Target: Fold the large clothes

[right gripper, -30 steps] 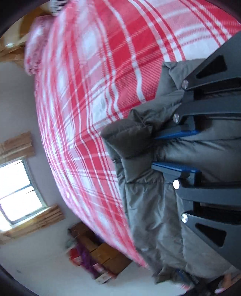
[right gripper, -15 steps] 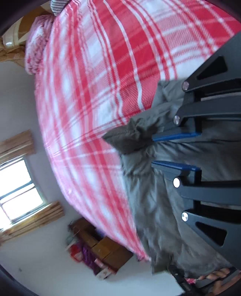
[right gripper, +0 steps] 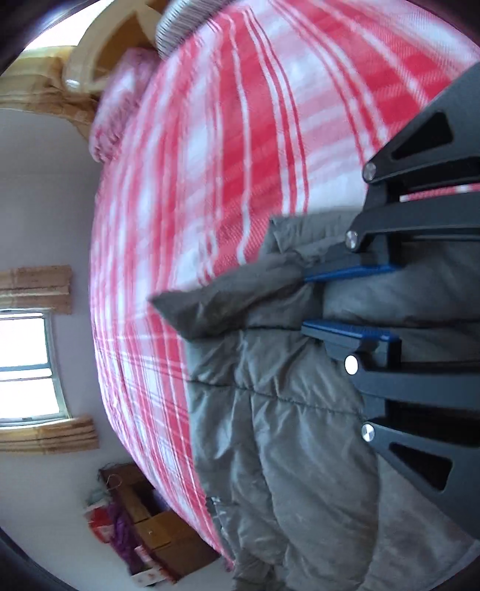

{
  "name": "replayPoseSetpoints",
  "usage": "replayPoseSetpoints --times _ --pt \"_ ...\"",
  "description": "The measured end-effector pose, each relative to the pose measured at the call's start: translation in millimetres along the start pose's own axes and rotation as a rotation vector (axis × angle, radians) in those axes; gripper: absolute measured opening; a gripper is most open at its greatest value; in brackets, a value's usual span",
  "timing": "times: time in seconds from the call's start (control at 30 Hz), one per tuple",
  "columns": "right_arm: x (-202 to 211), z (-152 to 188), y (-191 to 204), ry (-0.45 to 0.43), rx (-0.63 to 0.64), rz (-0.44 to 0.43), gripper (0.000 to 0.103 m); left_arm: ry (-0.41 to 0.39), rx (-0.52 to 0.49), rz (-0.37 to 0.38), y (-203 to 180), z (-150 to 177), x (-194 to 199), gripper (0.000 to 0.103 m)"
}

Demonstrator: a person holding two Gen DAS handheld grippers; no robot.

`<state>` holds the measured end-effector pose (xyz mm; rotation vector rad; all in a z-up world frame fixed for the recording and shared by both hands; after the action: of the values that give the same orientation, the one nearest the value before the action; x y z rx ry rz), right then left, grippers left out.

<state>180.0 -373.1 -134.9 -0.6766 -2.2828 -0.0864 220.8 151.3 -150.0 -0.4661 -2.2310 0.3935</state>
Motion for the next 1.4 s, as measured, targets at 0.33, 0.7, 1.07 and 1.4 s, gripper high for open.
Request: replayPoseSetpoints --times 0.33,0.7,1.07,1.4 --pt "94.0 10.2 141.1 -0.084 0.033 -0.333 0.015 -0.175 0.264 0.152 -0.1 61.0 67.1 0.09" --pt "40.4 63.1 194.6 0.04 0.045 -0.33 0.012 -0.148 0.343 0.306 -26.2 63.5 11.6 0.09" --pt "35.7 67.8 188.6 0.204 -0.162 -0.483 0.012 -0.161 0.169 0.56 -100.1 15.0 42.8 0.029" --pt "103.0 116.2 308.6 0.501 -0.264 -0.958 0.012 -0.155 -0.333 0.449 -159.7 5.3 106.6 0.029"
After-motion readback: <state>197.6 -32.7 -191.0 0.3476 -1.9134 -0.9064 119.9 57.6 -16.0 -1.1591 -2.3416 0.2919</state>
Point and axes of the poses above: each gripper's, at about its wrist camera, not at the fingertips, and x roughly against the way its jaws point, y to its left, z to its underside, the point moved 9 cm from there along -x, roughly the way its jaws point, and after that the axes turned 10 degrees about z, right-handed, at the moved point
